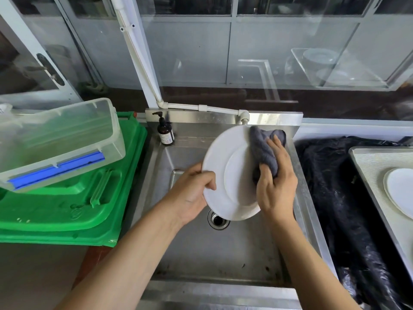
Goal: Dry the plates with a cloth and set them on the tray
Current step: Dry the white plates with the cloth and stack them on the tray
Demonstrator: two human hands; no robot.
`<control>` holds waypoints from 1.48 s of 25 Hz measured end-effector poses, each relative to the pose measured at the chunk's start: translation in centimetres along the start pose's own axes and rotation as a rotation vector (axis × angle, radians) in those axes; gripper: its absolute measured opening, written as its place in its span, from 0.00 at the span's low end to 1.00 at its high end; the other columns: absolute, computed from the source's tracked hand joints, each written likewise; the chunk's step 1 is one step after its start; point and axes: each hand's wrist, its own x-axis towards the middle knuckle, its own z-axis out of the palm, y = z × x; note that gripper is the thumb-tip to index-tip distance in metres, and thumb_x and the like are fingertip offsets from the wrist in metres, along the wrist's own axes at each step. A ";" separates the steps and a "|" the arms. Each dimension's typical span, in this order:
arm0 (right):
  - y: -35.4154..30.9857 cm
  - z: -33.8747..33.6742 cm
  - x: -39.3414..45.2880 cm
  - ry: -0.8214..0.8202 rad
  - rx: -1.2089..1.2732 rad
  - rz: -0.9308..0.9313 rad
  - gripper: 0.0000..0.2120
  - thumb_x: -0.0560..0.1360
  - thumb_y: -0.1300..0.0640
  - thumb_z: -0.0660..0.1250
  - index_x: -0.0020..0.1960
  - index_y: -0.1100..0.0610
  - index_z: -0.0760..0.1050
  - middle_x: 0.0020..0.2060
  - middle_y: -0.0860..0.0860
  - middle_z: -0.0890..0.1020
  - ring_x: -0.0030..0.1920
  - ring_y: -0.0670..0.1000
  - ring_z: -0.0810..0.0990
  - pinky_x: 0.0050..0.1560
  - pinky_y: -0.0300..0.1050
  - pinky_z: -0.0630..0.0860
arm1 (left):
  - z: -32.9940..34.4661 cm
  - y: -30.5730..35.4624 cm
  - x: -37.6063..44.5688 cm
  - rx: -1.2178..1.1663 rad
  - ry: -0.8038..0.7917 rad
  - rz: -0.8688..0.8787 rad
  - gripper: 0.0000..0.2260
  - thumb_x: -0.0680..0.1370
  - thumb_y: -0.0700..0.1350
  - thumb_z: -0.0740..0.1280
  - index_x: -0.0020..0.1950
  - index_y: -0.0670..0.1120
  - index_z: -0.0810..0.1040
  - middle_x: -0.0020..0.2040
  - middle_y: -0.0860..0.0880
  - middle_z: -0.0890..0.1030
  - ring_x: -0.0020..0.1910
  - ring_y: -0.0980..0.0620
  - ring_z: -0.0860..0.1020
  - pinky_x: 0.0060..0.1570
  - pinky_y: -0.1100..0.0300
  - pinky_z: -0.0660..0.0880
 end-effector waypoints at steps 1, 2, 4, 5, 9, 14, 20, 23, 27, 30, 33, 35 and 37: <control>-0.4 0.0 0.1 -0.063 -0.038 -0.083 0.28 0.75 0.60 0.60 0.75 0.52 0.73 0.76 0.49 0.71 0.78 0.46 0.65 0.78 0.53 0.63 | 0.2 0.0 0.0 0.010 0.005 0.011 0.14 0.68 0.26 0.54 0.41 0.41 0.73 0.40 0.41 0.71 0.42 0.45 0.71 0.39 0.58 0.67; -0.7 0.2 -0.2 -0.143 -0.058 -0.166 0.28 0.75 0.60 0.60 0.75 0.55 0.72 0.78 0.51 0.69 0.79 0.48 0.63 0.79 0.53 0.61 | 0.3 0.2 0.2 0.005 0.013 0.029 0.15 0.68 0.25 0.52 0.42 0.41 0.73 0.42 0.40 0.71 0.43 0.44 0.71 0.40 0.57 0.67; -1.0 0.5 -2.1 -0.300 -0.087 -0.299 0.27 0.76 0.58 0.60 0.75 0.57 0.72 0.79 0.53 0.67 0.80 0.51 0.62 0.80 0.50 0.57 | 0.1 0.6 0.7 -0.043 0.034 0.079 0.18 0.69 0.24 0.51 0.51 0.36 0.75 0.46 0.36 0.73 0.46 0.42 0.71 0.44 0.54 0.69; -0.8 0.6 -3.5 -0.357 -0.092 -0.354 0.26 0.77 0.57 0.61 0.76 0.57 0.71 0.79 0.53 0.67 0.80 0.52 0.63 0.80 0.50 0.57 | -0.2 0.7 1.1 -0.068 0.049 0.098 0.20 0.70 0.24 0.51 0.55 0.32 0.75 0.48 0.34 0.75 0.47 0.40 0.74 0.47 0.52 0.72; -0.5 1.4 -6.2 -0.345 -0.013 -0.302 0.24 0.79 0.61 0.63 0.75 0.54 0.71 0.77 0.52 0.69 0.78 0.51 0.66 0.78 0.58 0.63 | -1.0 1.0 1.3 -0.061 0.091 0.064 0.19 0.69 0.24 0.50 0.56 0.27 0.72 0.51 0.33 0.74 0.49 0.39 0.73 0.53 0.45 0.69; -2.7 3.3 -3.4 -0.219 0.075 -0.071 0.26 0.76 0.64 0.62 0.74 0.56 0.73 0.77 0.50 0.70 0.79 0.48 0.64 0.77 0.57 0.63 | -1.3 1.3 1.5 -0.056 0.088 0.048 0.20 0.69 0.25 0.51 0.58 0.26 0.71 0.51 0.36 0.74 0.50 0.39 0.74 0.56 0.44 0.70; -2.5 3.2 -5.5 -0.357 0.023 -0.159 0.26 0.76 0.64 0.64 0.73 0.53 0.73 0.77 0.50 0.69 0.78 0.51 0.66 0.76 0.58 0.64 | -2.4 0.7 1.6 -0.075 0.071 0.067 0.23 0.69 0.24 0.50 0.61 0.27 0.73 0.54 0.33 0.80 0.52 0.37 0.79 0.57 0.46 0.76; -4.0 3.8 -2.3 -0.311 -0.001 -0.204 0.24 0.77 0.57 0.61 0.72 0.55 0.75 0.76 0.49 0.69 0.78 0.50 0.66 0.78 0.53 0.61 | -2.4 0.2 1.4 0.013 0.036 0.055 0.18 0.67 0.26 0.52 0.55 0.27 0.71 0.47 0.37 0.75 0.47 0.41 0.74 0.46 0.53 0.73; -3.7 3.3 1.7 -0.308 -0.033 -0.232 0.24 0.76 0.55 0.60 0.71 0.55 0.76 0.74 0.52 0.73 0.76 0.51 0.69 0.78 0.52 0.61 | -2.2 0.5 1.2 0.044 0.053 0.059 0.17 0.66 0.27 0.55 0.54 0.29 0.70 0.46 0.39 0.74 0.46 0.42 0.73 0.42 0.54 0.71; -1.9 2.1 2.9 -0.155 0.013 0.023 0.25 0.74 0.59 0.59 0.70 0.53 0.76 0.69 0.49 0.78 0.69 0.49 0.75 0.71 0.47 0.70 | -2.4 0.8 0.9 0.004 0.063 0.060 0.22 0.60 0.31 0.59 0.54 0.30 0.71 0.48 0.40 0.73 0.46 0.43 0.71 0.41 0.56 0.68; 0.0 1.2 2.0 -0.084 0.077 0.219 0.22 0.76 0.64 0.59 0.65 0.50 0.79 0.58 0.45 0.84 0.58 0.46 0.80 0.60 0.44 0.76 | -2.6 1.0 1.3 -0.076 0.091 0.077 0.22 0.60 0.31 0.59 0.53 0.39 0.76 0.47 0.41 0.76 0.45 0.44 0.75 0.41 0.56 0.70; 0.7 0.9 0.8 -0.043 0.188 0.338 0.18 0.77 0.65 0.58 0.53 0.46 0.80 0.44 0.37 0.83 0.46 0.39 0.79 0.48 0.34 0.74 | -2.4 1.1 1.7 -0.124 0.097 0.108 0.16 0.65 0.28 0.57 0.45 0.41 0.78 0.44 0.42 0.79 0.43 0.44 0.78 0.43 0.56 0.72; 0.9 1.1 -0.4 0.004 0.279 0.471 0.17 0.77 0.63 0.58 0.44 0.42 0.77 0.37 0.37 0.81 0.38 0.38 0.76 0.40 0.27 0.72 | -2.2 1.0 2.1 -0.165 0.097 0.139 0.18 0.68 0.26 0.54 0.41 0.44 0.77 0.42 0.45 0.81 0.43 0.45 0.79 0.45 0.54 0.73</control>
